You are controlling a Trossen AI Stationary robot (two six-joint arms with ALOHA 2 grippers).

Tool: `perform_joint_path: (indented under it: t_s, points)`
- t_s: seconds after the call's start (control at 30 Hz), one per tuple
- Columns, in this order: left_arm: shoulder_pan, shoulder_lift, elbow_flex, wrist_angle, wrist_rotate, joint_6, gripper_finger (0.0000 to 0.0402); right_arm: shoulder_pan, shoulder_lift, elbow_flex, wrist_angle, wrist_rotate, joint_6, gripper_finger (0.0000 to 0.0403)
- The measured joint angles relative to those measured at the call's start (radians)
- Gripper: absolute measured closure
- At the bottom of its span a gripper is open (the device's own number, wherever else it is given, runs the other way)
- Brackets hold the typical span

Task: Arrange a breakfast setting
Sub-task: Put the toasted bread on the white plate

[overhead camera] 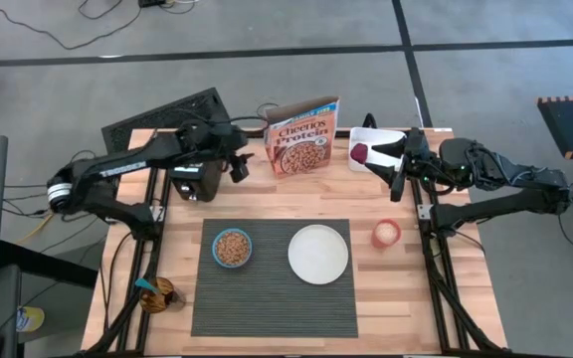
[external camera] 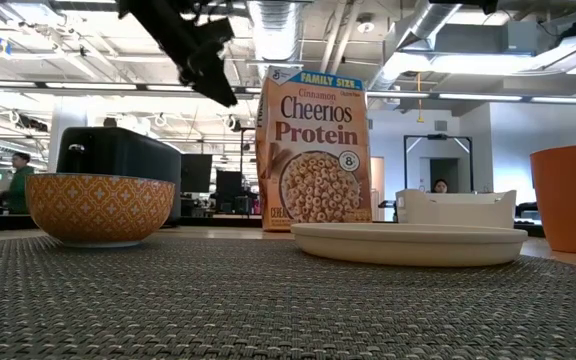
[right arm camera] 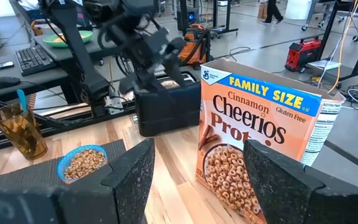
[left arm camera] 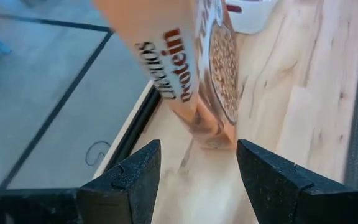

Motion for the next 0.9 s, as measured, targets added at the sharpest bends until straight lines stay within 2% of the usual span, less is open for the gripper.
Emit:
perform_joint_path:
  t_s: [0.37, 0.63, 0.73, 0.9]
  points:
    - [-0.032, -0.218, 0.0, -0.075, 0.006, -0.39, 0.0205, -0.001, 0.0, 0.0, -0.001, 0.0, 0.0, 0.0131]
    - [-0.026, -0.314, 0.0, -0.08, 0.036, -0.72, 0.0205, 0.0, 0.013, -0.001, -0.005, -0.003, 0.001, 0.0131]
    - [-0.027, -0.334, 0.021, -0.078, 0.037, -0.788, 0.0205, 0.0, 0.025, -0.001, -0.004, -0.005, 0.005, 0.0131]
    - [-0.054, -0.295, 0.158, -0.126, 0.035, -0.764, 0.0205, 0.0, 0.049, -0.001, -0.01, -0.009, 0.011, 0.0131]
